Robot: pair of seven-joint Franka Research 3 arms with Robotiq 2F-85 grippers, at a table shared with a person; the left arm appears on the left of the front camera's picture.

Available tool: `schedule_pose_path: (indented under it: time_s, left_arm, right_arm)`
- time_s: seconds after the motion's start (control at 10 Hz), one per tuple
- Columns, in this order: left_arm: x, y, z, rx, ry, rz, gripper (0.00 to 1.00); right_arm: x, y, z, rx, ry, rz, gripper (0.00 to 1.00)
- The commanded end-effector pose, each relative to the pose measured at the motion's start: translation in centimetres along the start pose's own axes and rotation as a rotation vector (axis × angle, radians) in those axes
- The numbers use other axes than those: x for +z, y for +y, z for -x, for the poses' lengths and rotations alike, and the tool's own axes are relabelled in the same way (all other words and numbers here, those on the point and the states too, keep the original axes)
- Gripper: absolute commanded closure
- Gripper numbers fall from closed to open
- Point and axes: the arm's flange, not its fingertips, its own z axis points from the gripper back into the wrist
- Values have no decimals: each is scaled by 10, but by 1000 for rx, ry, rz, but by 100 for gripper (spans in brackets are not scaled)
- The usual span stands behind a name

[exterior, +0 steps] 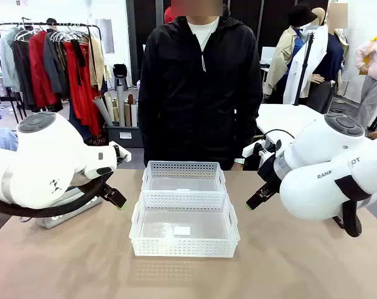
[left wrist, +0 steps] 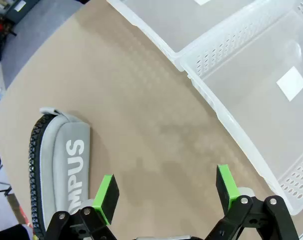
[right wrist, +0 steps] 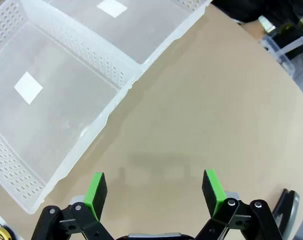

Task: Distribute items into two baskets.
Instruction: Pick up the Pencil pouch that the person points to.

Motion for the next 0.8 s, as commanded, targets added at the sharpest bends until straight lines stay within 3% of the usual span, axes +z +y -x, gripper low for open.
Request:
schedule_pose_path:
  time_s: [0.0,0.7]
  left_arm:
    - [0,0,0,0,0,0,0]
    - [0,0,0,0,0,0,0]
  right_arm:
    - [0,0,0,0,0,0,0]
    - [0,0,0,0,0,0,0]
